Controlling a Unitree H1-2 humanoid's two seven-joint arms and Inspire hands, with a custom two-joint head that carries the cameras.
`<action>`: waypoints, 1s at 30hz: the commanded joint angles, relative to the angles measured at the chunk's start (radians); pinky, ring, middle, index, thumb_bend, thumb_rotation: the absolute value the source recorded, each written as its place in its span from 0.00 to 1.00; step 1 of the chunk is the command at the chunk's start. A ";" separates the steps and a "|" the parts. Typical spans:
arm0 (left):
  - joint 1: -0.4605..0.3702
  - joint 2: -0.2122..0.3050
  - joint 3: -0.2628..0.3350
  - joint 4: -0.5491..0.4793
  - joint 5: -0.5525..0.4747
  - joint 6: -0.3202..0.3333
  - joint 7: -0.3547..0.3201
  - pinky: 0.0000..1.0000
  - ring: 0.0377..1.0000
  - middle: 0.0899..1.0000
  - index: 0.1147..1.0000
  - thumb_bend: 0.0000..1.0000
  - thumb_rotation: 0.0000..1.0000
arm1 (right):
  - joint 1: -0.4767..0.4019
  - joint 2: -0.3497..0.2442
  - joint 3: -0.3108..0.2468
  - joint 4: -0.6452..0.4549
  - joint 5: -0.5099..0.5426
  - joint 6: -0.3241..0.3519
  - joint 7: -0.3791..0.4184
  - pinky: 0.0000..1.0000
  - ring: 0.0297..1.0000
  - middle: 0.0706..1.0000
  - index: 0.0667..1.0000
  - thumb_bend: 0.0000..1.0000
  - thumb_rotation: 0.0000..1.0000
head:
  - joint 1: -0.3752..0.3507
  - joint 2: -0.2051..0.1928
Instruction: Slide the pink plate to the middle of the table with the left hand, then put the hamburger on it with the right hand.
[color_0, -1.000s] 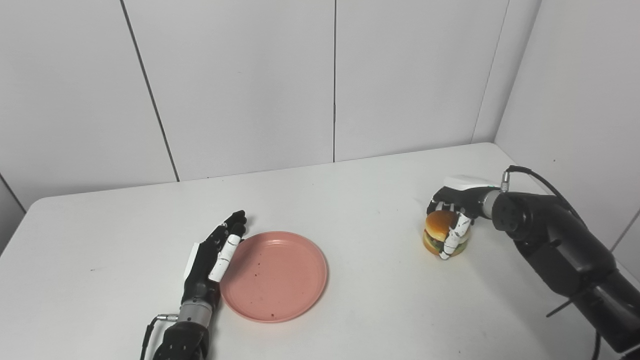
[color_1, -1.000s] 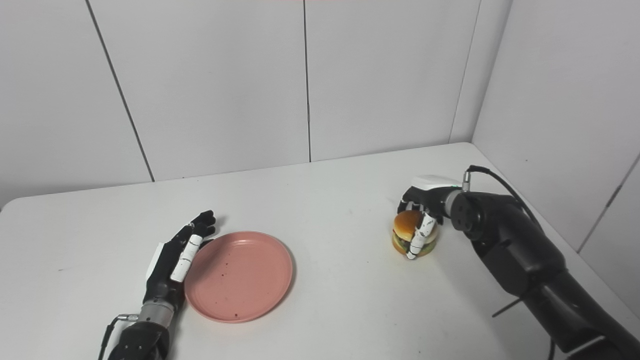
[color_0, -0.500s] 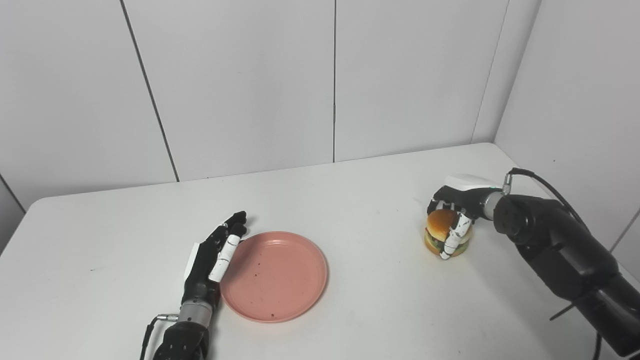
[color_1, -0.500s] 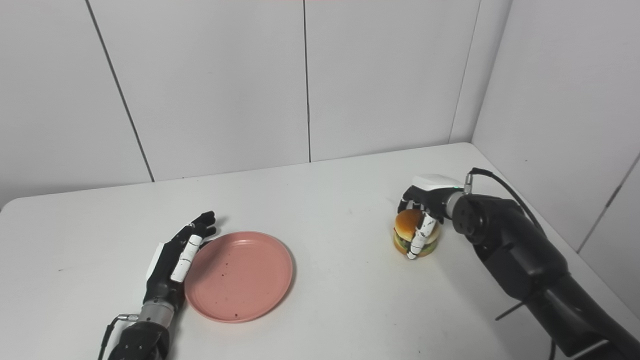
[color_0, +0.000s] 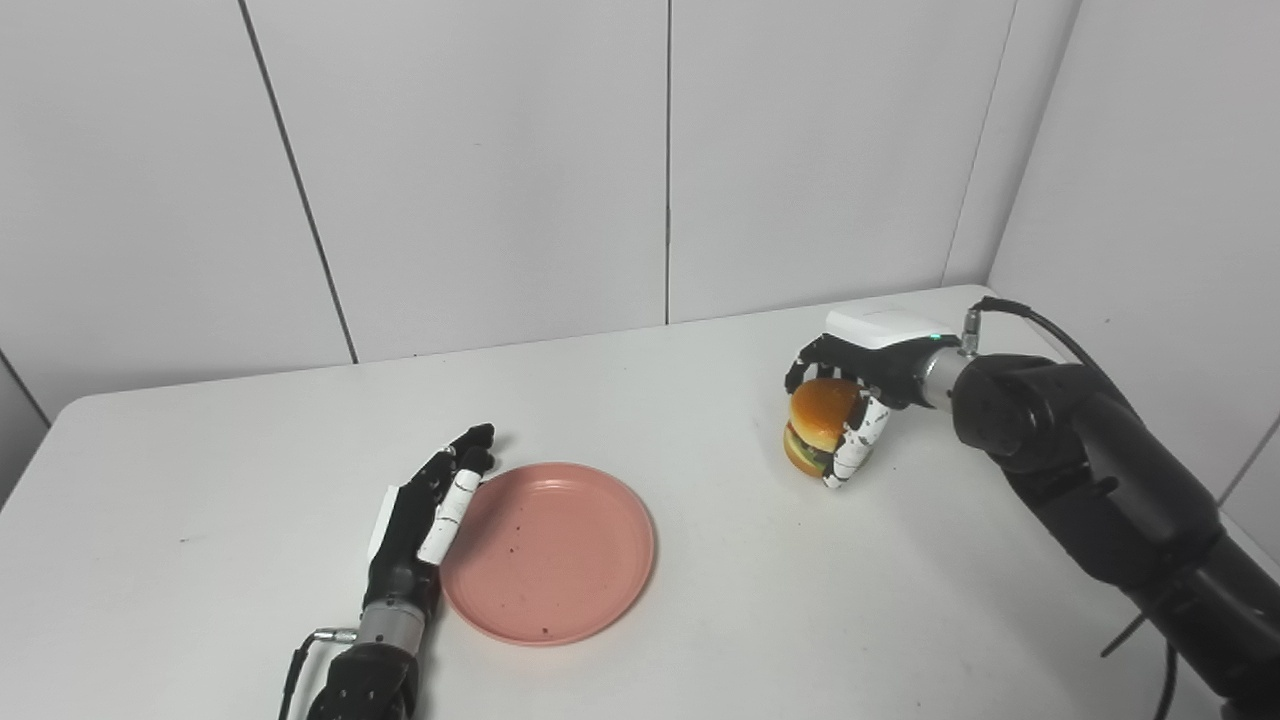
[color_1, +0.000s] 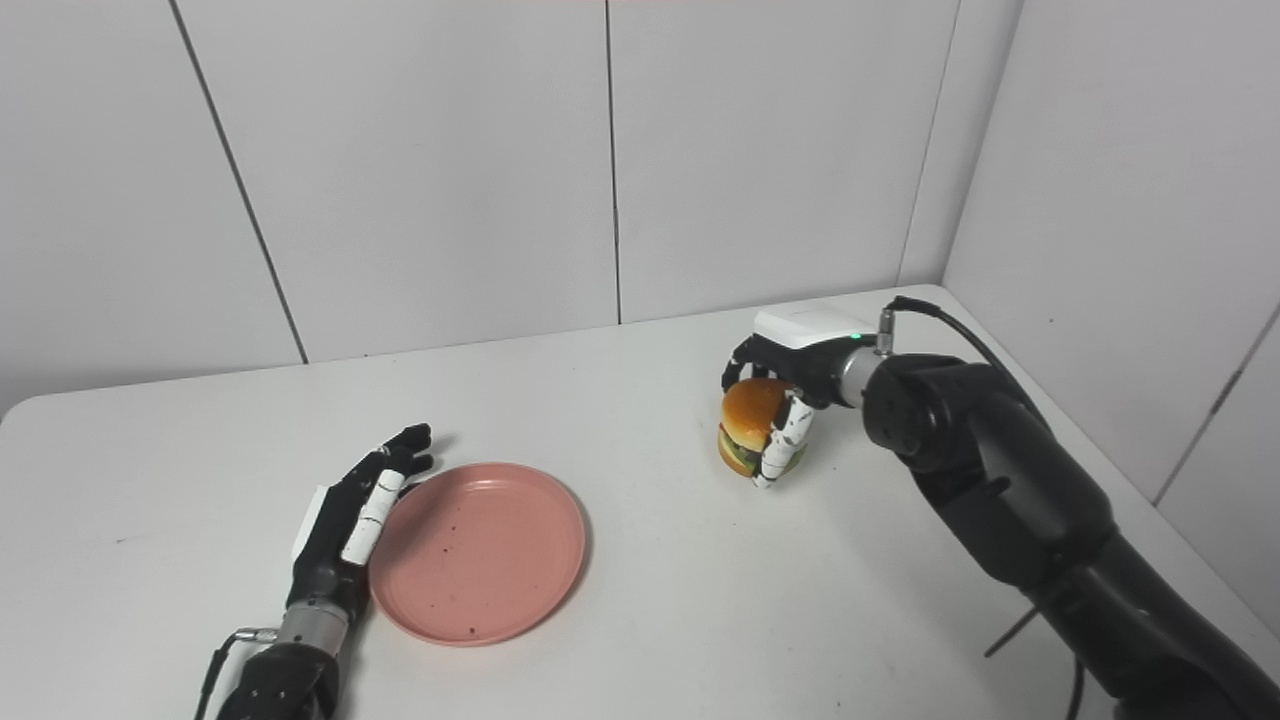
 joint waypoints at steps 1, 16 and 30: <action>0.044 -0.015 -0.010 0.039 0.012 0.012 0.010 0.75 0.82 0.84 0.71 0.86 0.86 | -0.078 0.004 -0.006 -0.046 -0.002 0.000 0.005 0.37 0.45 0.53 0.64 0.84 0.18 | 0.015 0.001; 0.039 -0.073 -0.026 0.041 0.042 0.008 0.063 0.76 0.84 0.85 0.74 0.86 0.85 | -0.161 0.159 0.050 -0.008 0.023 -0.029 0.013 0.51 0.57 0.62 0.66 0.85 0.24 | 0.183 -0.001; 0.038 -0.094 -0.030 0.043 0.065 0.009 0.085 0.76 0.85 0.87 0.79 0.86 0.89 | -0.155 0.291 0.128 0.066 0.032 -0.079 -0.032 0.47 0.53 0.59 0.65 0.86 0.25 | 0.277 0.002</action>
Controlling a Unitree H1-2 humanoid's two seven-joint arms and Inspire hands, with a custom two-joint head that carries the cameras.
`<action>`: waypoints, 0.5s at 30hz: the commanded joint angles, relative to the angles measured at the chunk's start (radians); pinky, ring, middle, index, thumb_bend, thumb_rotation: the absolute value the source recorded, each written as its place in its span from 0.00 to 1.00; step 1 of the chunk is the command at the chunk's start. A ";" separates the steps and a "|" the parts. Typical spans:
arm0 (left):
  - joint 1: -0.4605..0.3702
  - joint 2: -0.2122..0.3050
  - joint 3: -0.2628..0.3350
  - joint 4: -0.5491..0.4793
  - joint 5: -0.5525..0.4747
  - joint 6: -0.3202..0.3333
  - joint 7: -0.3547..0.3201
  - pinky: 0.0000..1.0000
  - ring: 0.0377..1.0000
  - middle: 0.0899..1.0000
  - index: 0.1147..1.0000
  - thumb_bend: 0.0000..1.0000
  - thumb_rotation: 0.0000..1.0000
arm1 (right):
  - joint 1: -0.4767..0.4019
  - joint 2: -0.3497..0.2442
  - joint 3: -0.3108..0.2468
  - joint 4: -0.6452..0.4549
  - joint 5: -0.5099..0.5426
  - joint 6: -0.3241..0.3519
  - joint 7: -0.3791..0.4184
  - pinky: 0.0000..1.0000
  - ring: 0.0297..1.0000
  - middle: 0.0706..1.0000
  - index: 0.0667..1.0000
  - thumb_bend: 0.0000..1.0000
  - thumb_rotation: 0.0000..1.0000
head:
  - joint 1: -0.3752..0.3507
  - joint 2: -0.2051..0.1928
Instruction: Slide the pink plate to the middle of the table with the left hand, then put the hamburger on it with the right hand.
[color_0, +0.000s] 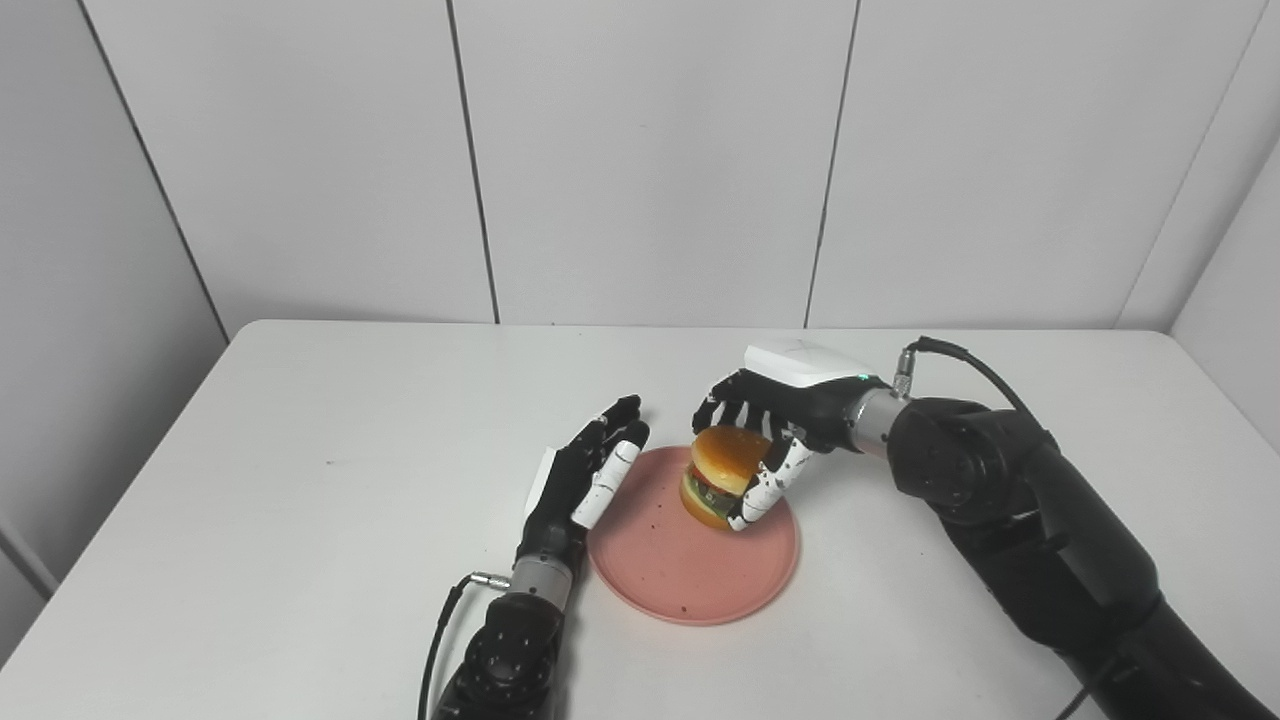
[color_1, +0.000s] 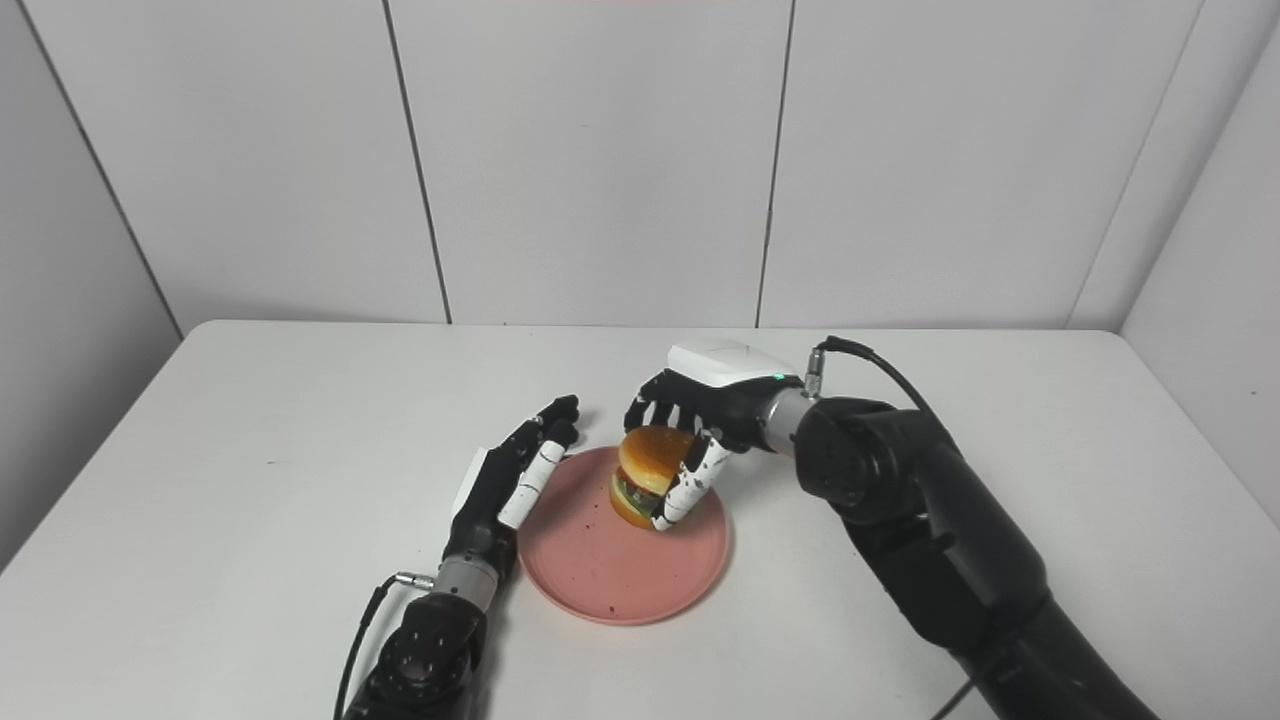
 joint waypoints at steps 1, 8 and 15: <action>0.038 -0.015 -0.010 0.043 0.003 0.000 0.004 0.77 0.86 0.87 0.79 0.88 0.90 | -0.049 0.008 -0.001 0.000 -0.006 -0.036 -0.035 0.47 0.53 0.59 0.64 0.86 0.25 | 0.000 0.000; 0.045 -0.014 -0.003 0.028 -0.014 -0.002 -0.003 0.81 0.87 0.88 0.77 0.88 0.95 | -0.043 0.035 0.026 0.047 -0.010 -0.045 -0.053 0.45 0.50 0.57 0.64 0.83 0.24 | 0.006 0.002; 0.047 -0.012 -0.002 0.022 -0.022 -0.002 -0.008 0.79 0.85 0.87 0.74 0.85 0.99 | -0.048 0.049 0.053 0.103 -0.017 -0.069 -0.068 0.45 0.49 0.56 0.65 0.82 0.24 | 0.001 0.005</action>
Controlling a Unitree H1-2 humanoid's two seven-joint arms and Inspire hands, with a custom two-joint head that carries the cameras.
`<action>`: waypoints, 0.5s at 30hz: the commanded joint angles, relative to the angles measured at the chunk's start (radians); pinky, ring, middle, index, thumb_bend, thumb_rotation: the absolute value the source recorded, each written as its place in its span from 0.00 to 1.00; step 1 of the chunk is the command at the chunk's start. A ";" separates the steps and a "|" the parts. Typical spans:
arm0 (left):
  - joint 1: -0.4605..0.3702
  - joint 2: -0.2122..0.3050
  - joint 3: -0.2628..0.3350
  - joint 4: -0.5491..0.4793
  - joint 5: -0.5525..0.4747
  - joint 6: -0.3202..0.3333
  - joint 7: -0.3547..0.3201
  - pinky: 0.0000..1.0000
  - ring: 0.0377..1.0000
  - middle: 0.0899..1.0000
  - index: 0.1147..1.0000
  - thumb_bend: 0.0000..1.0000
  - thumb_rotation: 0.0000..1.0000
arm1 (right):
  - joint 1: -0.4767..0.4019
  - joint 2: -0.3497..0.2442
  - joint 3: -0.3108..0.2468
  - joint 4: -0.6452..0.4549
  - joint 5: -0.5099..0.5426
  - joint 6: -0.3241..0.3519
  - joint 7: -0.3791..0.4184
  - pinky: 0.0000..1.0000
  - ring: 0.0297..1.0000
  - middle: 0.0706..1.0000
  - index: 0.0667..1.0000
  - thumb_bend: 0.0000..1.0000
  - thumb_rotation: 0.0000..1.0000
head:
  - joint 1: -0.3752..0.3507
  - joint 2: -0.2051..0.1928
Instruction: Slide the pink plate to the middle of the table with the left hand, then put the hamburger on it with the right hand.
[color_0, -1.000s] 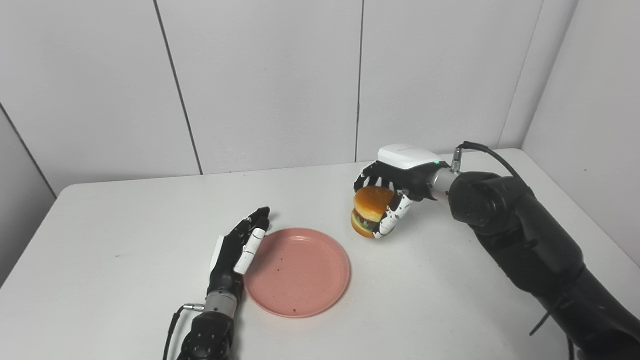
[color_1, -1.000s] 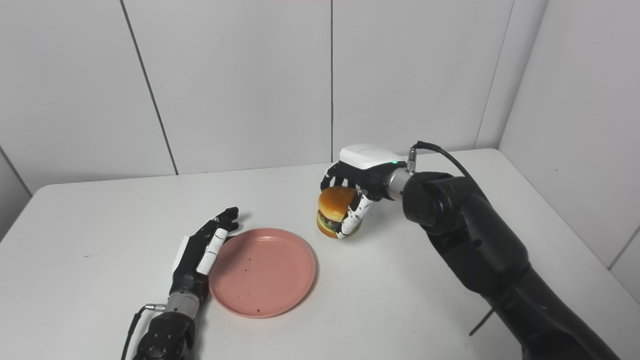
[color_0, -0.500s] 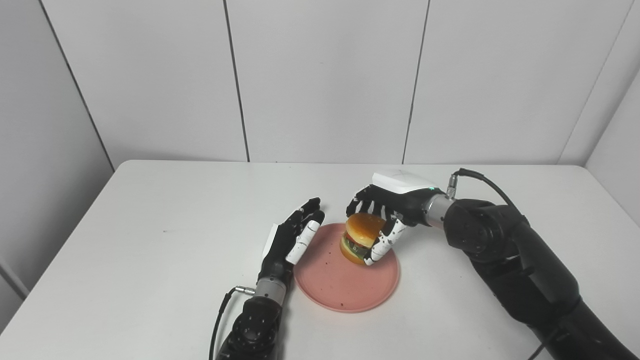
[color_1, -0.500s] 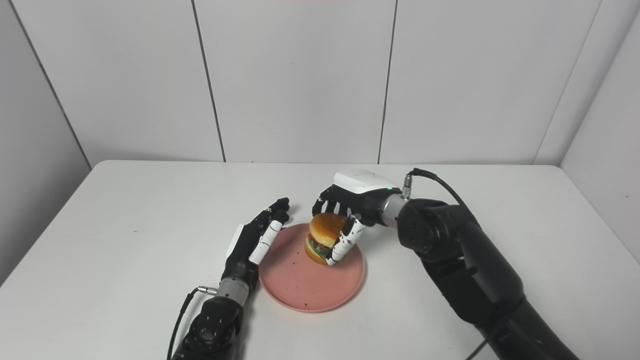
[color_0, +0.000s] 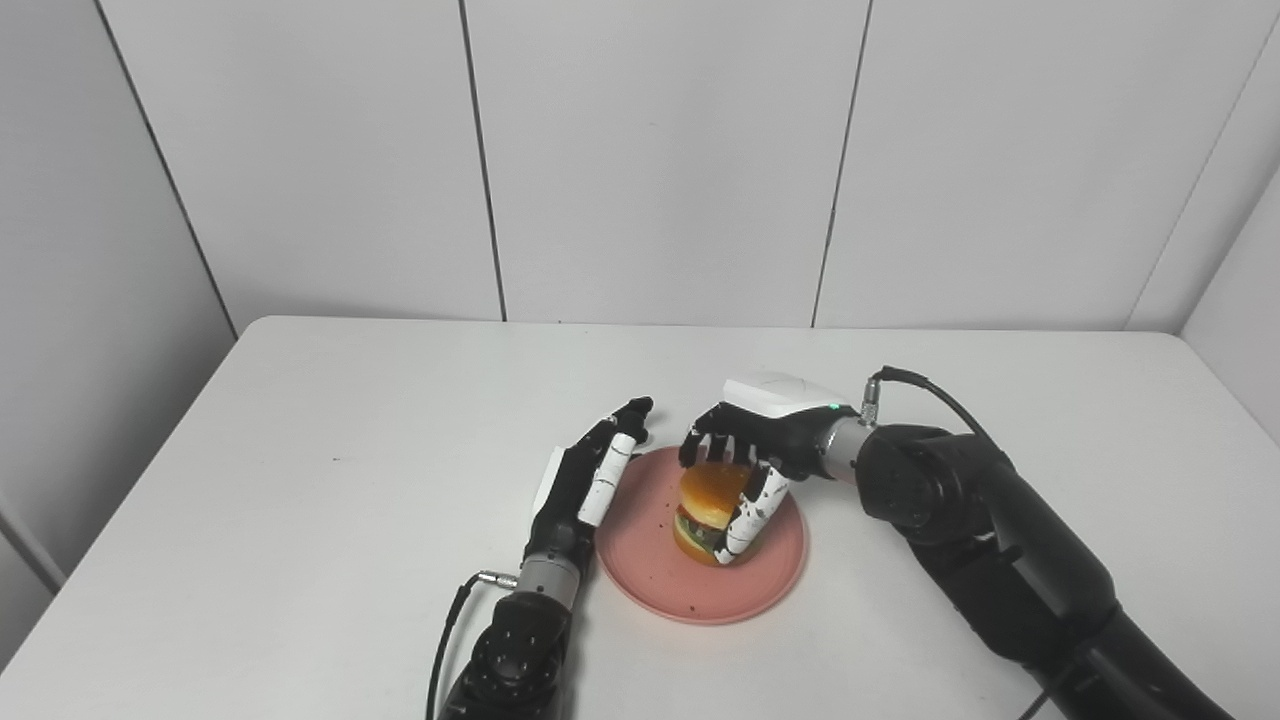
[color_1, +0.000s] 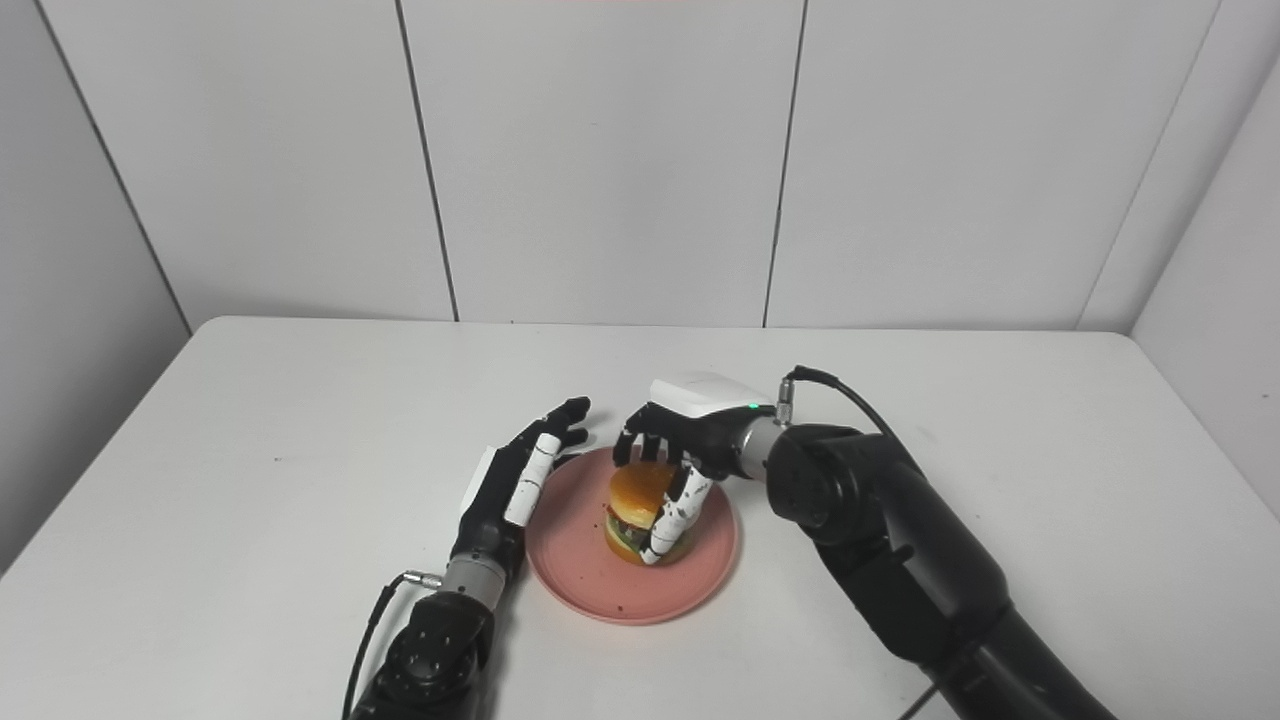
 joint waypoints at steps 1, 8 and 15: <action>0.044 -0.009 -0.004 0.026 -0.010 -0.001 -0.008 0.80 0.85 0.87 0.74 0.85 0.99 | -0.051 0.006 -0.005 -0.005 -0.003 -0.037 -0.036 0.44 0.49 0.55 0.65 0.82 0.23 | 0.001 0.001; 0.044 -0.008 -0.011 0.025 -0.006 -0.001 -0.008 0.79 0.85 0.87 0.74 0.85 0.99 | -0.056 0.016 0.009 0.033 -0.009 -0.037 -0.037 0.46 0.51 0.57 0.66 0.82 0.24 | -0.004 0.006; 0.042 -0.006 -0.012 0.021 -0.008 0.010 -0.012 0.79 0.86 0.87 0.75 0.86 0.98 | -0.052 0.022 0.020 0.050 -0.016 -0.042 -0.043 0.50 0.54 0.60 0.67 0.82 0.25 | -0.008 0.006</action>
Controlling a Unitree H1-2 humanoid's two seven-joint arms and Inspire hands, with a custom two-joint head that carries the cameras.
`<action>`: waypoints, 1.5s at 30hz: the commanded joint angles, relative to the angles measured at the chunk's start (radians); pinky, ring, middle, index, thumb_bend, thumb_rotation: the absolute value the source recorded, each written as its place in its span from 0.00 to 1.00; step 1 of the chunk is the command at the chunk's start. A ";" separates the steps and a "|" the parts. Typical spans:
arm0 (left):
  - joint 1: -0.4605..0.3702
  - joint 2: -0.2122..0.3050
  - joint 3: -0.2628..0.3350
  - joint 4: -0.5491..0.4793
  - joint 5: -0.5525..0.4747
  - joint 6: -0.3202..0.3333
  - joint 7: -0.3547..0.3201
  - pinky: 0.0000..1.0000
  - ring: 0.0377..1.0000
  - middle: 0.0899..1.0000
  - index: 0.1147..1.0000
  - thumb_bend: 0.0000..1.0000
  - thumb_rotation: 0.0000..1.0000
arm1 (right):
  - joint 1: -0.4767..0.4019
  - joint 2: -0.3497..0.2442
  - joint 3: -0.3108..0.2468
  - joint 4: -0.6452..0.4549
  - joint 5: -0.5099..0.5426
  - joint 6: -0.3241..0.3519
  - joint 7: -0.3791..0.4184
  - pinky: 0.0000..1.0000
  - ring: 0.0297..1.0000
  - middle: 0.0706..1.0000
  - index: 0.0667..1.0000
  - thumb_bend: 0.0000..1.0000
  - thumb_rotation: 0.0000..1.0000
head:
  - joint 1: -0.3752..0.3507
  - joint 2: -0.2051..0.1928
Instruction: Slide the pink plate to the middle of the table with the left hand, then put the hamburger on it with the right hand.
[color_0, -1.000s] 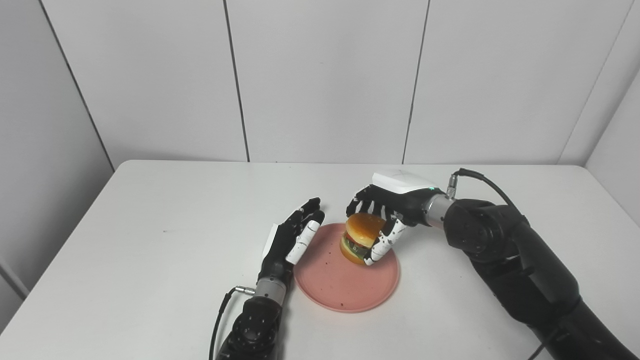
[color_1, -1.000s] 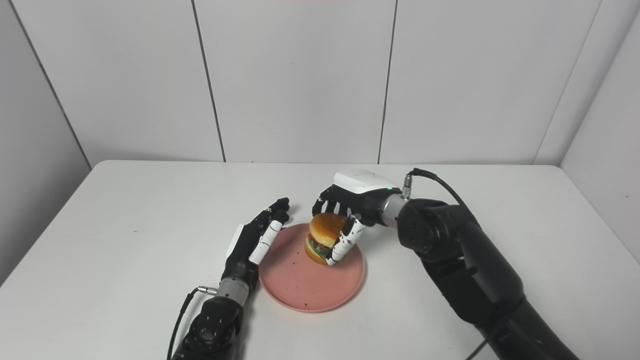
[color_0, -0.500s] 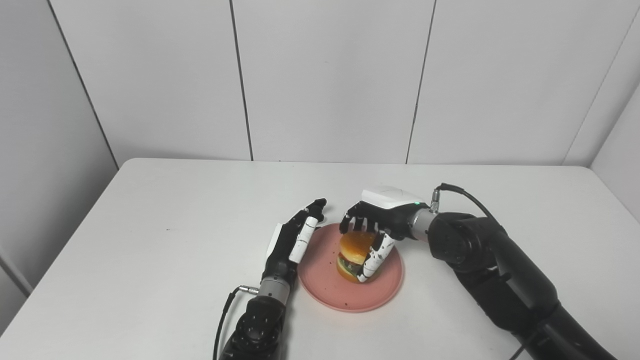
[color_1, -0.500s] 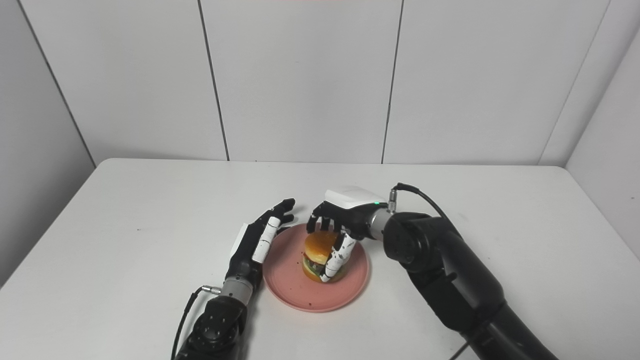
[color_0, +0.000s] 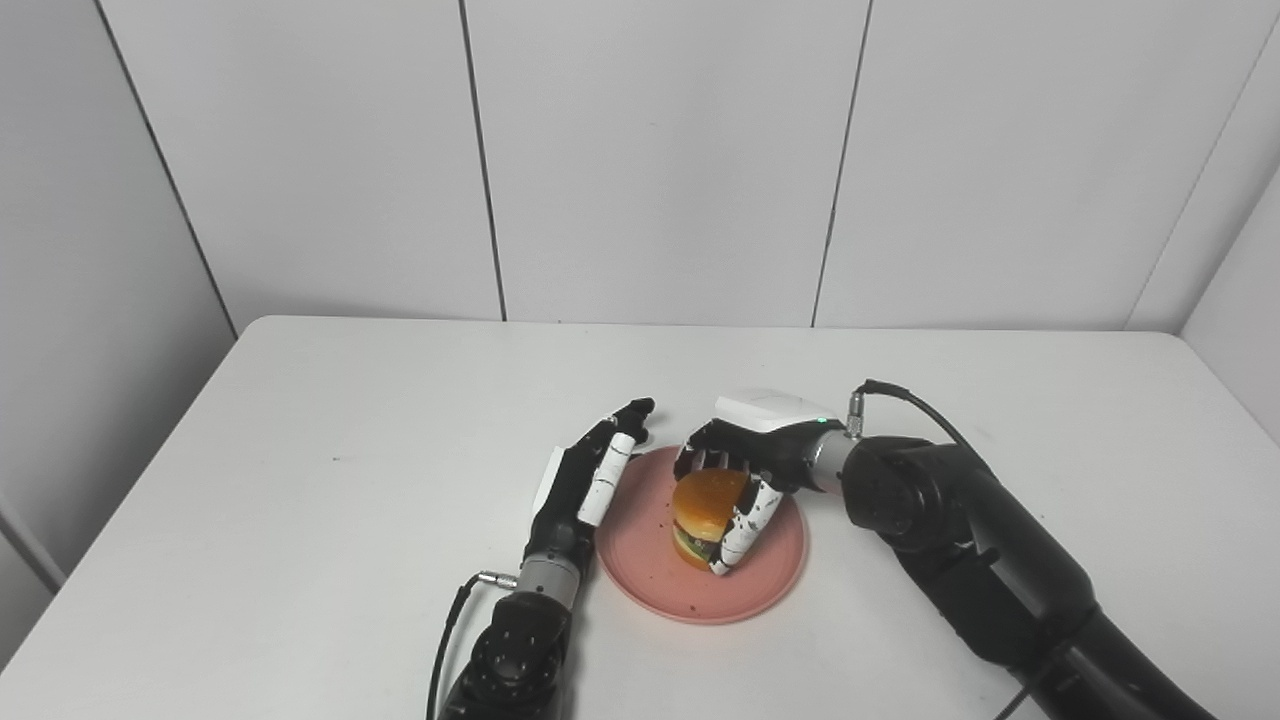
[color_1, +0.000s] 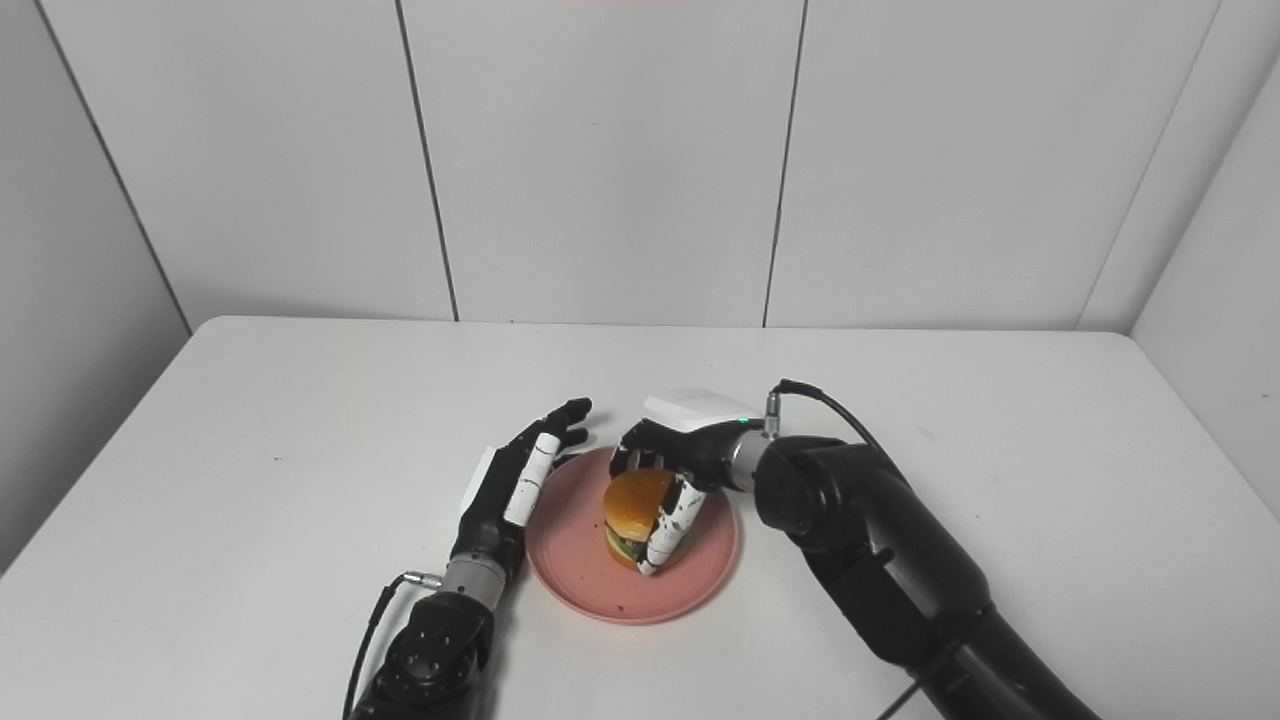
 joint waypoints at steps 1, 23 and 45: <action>0.041 -0.006 -0.011 0.024 0.002 0.010 -0.009 0.78 0.85 0.87 0.75 0.86 0.98 | -0.051 0.005 -0.002 -0.008 -0.006 -0.030 -0.025 0.50 0.54 0.60 0.67 0.82 0.26 | 0.001 0.002; 0.038 0.011 -0.013 0.050 0.002 -0.012 -0.018 0.76 0.85 0.85 0.76 0.85 0.98 | -0.047 -0.025 -0.025 -0.144 0.044 0.034 0.095 0.73 0.88 0.91 0.80 1.00 0.36 | -0.024 0.003; 0.051 0.023 0.037 -0.053 -0.038 0.066 -0.015 0.81 0.87 0.85 0.76 0.84 1.00 | 0.140 -0.136 -0.220 -0.355 0.143 -0.003 0.001 0.66 0.78 0.80 0.77 1.00 0.57 | -0.037 0.006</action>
